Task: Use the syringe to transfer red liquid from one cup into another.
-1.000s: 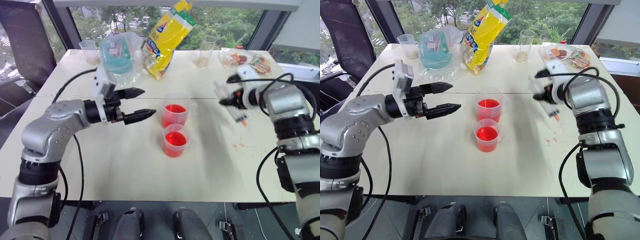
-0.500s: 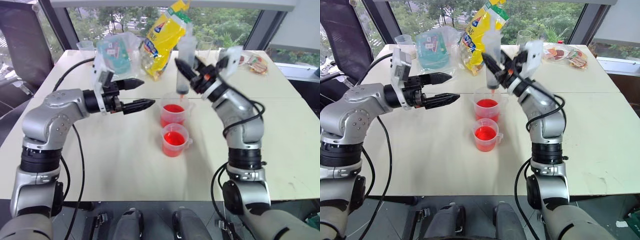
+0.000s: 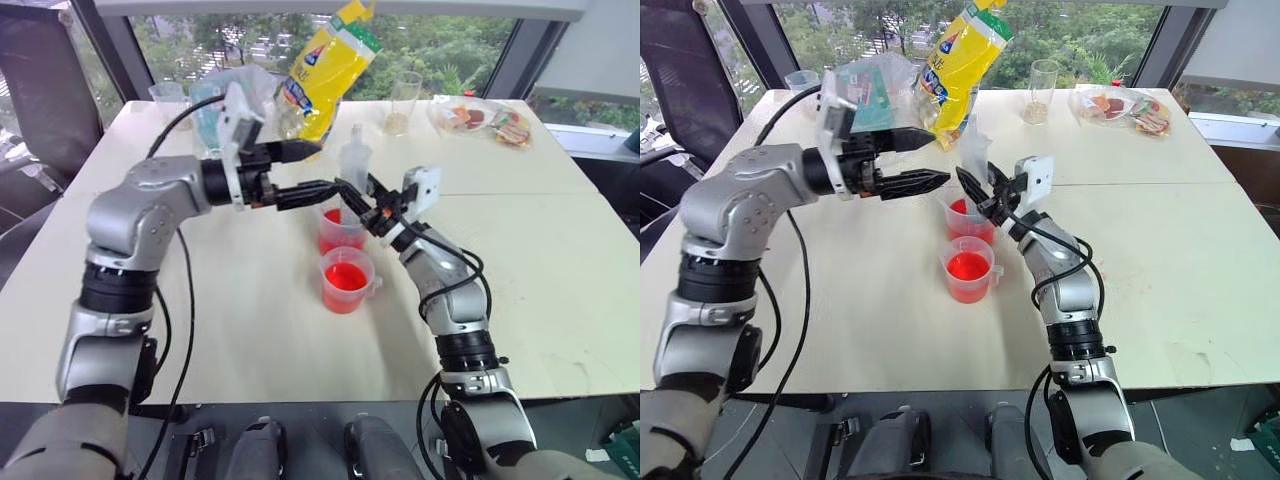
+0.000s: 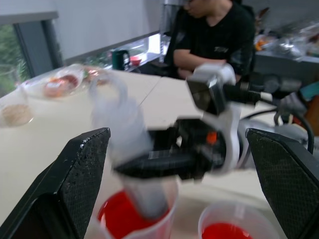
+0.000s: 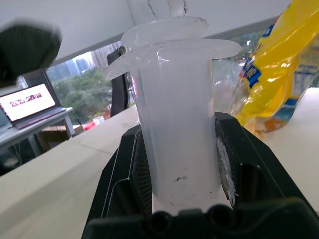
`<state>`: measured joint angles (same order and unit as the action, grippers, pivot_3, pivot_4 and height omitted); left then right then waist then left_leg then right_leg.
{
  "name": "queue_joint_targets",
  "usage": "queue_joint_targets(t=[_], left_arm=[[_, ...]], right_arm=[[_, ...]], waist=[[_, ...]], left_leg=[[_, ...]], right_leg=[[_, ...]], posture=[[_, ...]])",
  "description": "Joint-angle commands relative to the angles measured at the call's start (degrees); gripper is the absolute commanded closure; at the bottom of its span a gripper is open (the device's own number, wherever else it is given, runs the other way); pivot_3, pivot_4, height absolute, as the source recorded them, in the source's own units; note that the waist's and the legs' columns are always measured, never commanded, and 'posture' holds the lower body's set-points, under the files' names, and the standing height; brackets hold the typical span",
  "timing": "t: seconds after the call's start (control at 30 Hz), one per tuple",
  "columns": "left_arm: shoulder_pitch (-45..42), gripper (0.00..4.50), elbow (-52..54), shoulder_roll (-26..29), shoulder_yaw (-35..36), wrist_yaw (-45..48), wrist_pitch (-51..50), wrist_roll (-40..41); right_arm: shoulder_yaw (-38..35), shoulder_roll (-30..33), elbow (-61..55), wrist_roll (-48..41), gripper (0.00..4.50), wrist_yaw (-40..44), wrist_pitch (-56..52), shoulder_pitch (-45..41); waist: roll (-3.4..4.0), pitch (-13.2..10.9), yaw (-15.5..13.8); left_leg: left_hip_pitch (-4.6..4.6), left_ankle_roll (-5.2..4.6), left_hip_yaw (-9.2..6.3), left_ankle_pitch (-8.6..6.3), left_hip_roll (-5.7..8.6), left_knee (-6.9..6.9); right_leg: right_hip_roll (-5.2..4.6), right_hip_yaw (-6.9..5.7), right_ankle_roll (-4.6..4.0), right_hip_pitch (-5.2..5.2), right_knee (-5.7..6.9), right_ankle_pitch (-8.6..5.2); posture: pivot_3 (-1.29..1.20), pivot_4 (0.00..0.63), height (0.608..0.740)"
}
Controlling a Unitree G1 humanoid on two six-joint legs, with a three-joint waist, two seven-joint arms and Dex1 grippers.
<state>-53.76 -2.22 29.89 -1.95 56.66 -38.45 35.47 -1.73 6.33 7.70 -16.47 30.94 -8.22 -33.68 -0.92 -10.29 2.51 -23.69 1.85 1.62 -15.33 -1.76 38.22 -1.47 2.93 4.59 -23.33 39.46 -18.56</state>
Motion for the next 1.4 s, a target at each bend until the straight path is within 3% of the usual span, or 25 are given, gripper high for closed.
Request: queue_joint_targets(t=[0.03,0.4,1.03,1.33,1.4], left_arm=[[-2.5,0.00,-2.0,-1.3,-0.6,1.5,2.6,-1.7],[-4.9,0.00,-9.2,-5.9,-2.3,4.2,6.1,-5.7],[-3.2,0.00,-9.3,-5.3,-1.0,4.2,6.6,-7.6],[-6.5,0.00,-17.5,-10.1,-0.3,4.2,8.6,-8.1],[-7.2,0.52,-18.8,-10.9,-0.1,4.1,9.2,-8.3]], right_arm=[[0.9,0.5,-0.5,0.6,3.13,0.3,1.4,0.0],[2.5,1.0,-0.4,1.3,3.13,0.6,1.1,0.4],[2.4,1.3,-1.4,0.8,3.13,0.7,-0.1,-0.2],[3.3,1.8,-3.0,1.0,3.13,1.2,-1.0,0.4],[3.3,1.9,-3.0,1.0,3.13,1.3,-1.1,0.3]], waist=[[0.00,0.0,0.0],[0.00,0.0,0.0],[0.00,0.0,0.0],[0.00,0.0,-0.1],[0.00,0.0,-0.1]], left_leg=[[0.01,0.01,0.00,0.00,-0.01,0.00],[0.02,0.02,0.00,0.01,-0.01,0.00],[0.04,0.00,-0.01,0.00,-0.01,0.00],[0.04,0.00,-0.01,0.00,-0.01,-0.01],[0.04,0.00,0.00,0.00,0.00,0.00]], right_leg=[[0.01,0.00,0.00,0.00,0.00,0.00],[0.01,0.01,0.00,0.00,0.00,0.00],[-0.01,0.01,0.00,0.02,0.01,0.00],[0.00,0.00,0.00,0.03,0.00,0.00],[0.00,0.00,0.00,0.04,0.00,0.00]], posture=[[0.00,0.150,0.740],[0.00,0.150,0.740],[0.00,0.150,0.740],[0.00,0.150,0.740],[0.00,0.150,0.740]])
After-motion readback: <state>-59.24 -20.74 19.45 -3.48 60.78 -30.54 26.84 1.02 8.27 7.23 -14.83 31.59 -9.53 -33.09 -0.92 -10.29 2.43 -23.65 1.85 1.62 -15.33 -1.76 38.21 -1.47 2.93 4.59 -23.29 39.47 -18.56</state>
